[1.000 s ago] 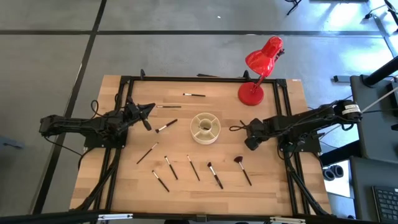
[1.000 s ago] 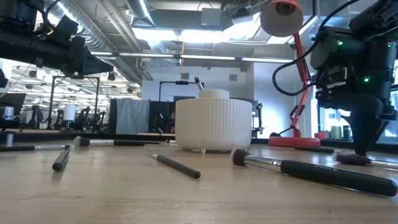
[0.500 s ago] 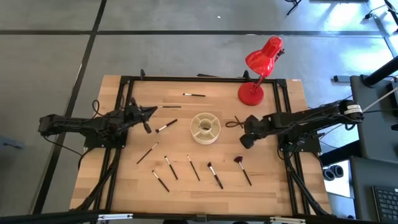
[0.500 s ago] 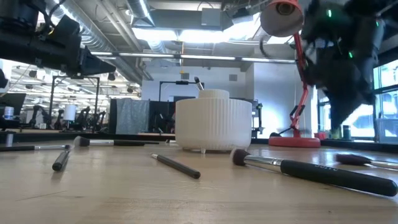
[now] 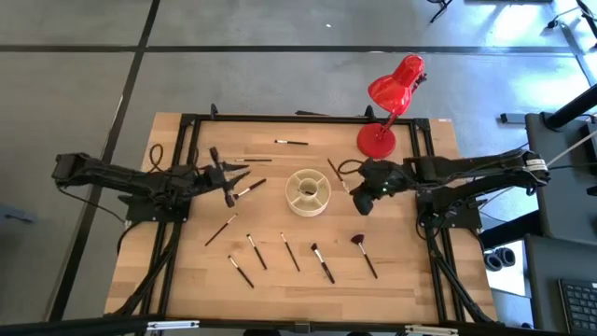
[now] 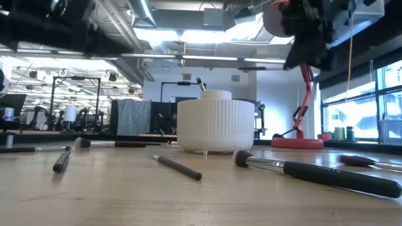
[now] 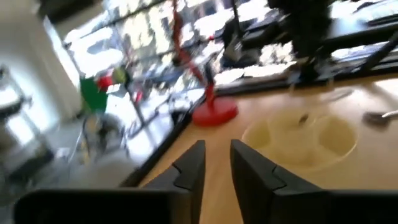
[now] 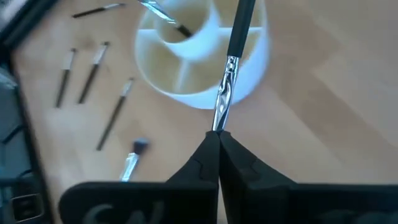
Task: Put items in baskets/containers
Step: Put the eyeshadow brush into the brush organizer
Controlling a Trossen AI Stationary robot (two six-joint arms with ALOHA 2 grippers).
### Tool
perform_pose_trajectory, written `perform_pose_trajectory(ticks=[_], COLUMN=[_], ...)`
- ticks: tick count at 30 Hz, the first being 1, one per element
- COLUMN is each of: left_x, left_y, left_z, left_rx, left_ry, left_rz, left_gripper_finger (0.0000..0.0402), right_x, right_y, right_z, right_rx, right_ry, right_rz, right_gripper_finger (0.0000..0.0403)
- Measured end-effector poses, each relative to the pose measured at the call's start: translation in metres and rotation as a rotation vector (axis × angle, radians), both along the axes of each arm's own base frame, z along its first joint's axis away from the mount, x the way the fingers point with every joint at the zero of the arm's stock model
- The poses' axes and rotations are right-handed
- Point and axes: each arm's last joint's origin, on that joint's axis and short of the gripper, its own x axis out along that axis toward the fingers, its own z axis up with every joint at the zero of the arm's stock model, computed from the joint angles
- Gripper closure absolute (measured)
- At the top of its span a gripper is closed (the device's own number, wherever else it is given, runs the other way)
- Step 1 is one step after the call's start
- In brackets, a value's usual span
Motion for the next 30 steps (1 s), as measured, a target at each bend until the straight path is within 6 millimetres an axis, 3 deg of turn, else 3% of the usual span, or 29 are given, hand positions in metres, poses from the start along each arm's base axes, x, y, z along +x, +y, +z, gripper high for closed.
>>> perform_pose_trajectory(ticks=[6,11,17,24,30], left_x=[0.047,0.099,0.15,0.187,0.201], left_y=[-0.016,-0.021,-0.028,-0.037,-0.032], left_z=[0.033,0.035,0.029,0.021,0.011], left_rx=[0.233,0.435,0.687,0.862,0.918], left_ry=[0.058,0.261,0.438,0.554,0.644], left_rz=[-0.186,-0.105,-0.091,-0.076,0.001], left_gripper_finger=[0.0275,0.0246,0.0231,0.0246,0.0264], right_x=[0.014,0.029,0.033,0.033,0.035], right_y=[-0.002,0.0,0.0,0.0,0.002], right_z=[0.002,-0.001,-0.001,0.0,0.002], right_rx=[0.078,0.144,0.153,0.161,0.179], right_ry=[-0.045,-0.091,-0.114,-0.118,-0.149], right_rz=[0.052,0.123,0.138,0.131,0.153], right_gripper_finger=[0.0402,0.0402,0.0402,0.0402,0.0402])
